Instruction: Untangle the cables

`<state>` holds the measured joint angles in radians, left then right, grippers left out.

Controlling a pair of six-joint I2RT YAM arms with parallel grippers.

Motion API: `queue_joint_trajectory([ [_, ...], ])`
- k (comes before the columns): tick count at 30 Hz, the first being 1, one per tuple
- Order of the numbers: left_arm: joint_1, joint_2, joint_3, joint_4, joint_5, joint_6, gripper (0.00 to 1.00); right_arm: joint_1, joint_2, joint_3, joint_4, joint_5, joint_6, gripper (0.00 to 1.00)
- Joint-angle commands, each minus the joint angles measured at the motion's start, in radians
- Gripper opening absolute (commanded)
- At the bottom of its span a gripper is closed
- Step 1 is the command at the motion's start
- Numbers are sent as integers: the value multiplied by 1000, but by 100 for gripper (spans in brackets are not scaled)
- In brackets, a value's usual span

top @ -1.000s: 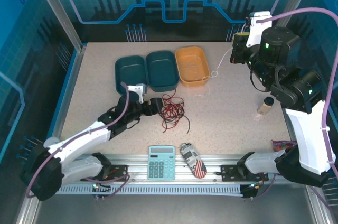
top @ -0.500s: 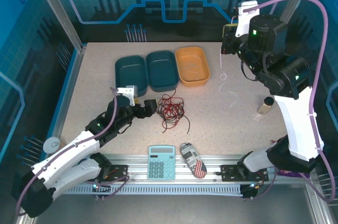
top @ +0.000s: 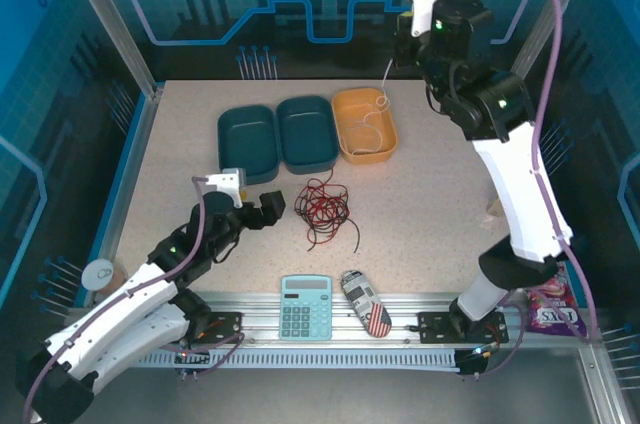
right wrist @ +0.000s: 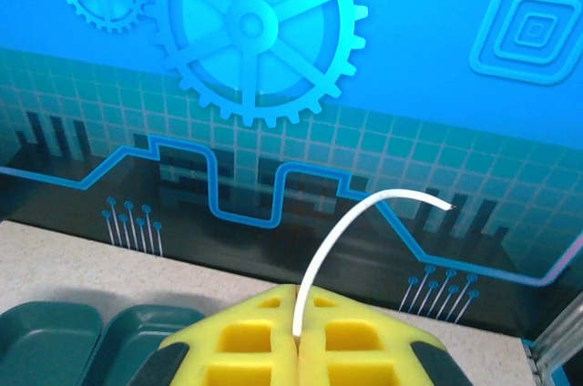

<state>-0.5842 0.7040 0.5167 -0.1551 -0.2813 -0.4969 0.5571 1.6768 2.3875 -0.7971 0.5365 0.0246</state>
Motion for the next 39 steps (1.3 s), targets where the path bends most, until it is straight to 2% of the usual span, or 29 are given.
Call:
queue_joint_trajectory([
  [1, 8, -28, -28, -27, -55, -8, 99, -23, 67, 83, 78, -20, -52, 0],
  [9, 8, -33, -35, -36, -58, -18, 99, -90, 218, 217, 136, -39, -45, 0],
  [20, 11, -26, -56, -26, -50, -36, 99, -131, 298, 216, 270, -67, -46, 0],
  [39, 12, -31, -91, -1, -27, -59, 99, -145, 454, 248, 319, -21, -120, 0],
])
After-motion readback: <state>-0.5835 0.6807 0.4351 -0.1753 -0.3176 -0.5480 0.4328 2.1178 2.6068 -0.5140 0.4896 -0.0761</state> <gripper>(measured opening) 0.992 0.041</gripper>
